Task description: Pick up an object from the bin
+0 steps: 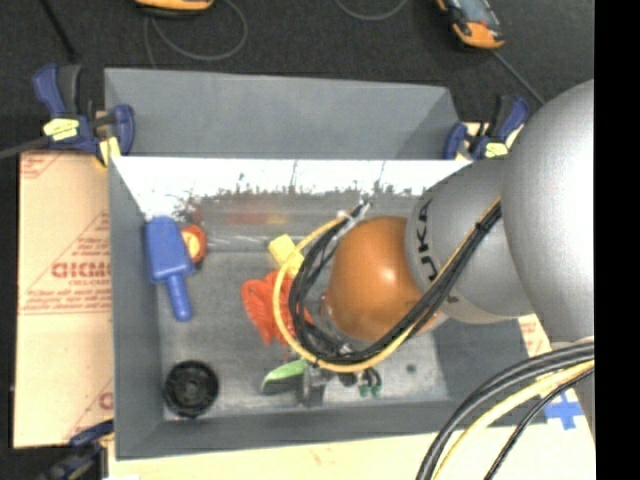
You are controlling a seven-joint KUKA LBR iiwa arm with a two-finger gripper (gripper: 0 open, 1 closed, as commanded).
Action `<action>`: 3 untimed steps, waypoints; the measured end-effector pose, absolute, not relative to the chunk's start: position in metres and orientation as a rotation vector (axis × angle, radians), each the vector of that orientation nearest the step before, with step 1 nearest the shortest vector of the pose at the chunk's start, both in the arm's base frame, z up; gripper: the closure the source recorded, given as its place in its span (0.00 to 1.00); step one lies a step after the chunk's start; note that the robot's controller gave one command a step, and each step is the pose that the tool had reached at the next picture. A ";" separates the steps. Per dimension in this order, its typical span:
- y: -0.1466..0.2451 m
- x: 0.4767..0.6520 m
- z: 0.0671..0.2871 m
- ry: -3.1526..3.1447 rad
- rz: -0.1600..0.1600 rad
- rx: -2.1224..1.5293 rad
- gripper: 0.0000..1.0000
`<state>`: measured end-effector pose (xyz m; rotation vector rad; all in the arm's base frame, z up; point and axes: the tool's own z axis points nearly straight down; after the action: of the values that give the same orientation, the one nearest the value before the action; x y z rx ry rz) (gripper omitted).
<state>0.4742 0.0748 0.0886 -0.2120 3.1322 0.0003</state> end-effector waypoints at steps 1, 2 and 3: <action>0.075 0.474 0.095 3.131 0.000 -0.212 1.00; 0.075 0.474 0.103 3.134 0.000 -0.212 1.00; 0.075 0.474 0.112 3.134 0.000 -0.212 1.00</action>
Offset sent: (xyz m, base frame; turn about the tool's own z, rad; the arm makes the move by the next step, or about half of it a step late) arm 0.0001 -0.0001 0.0366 0.0000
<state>0.4742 0.0745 0.1123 -0.2121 3.1338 0.0002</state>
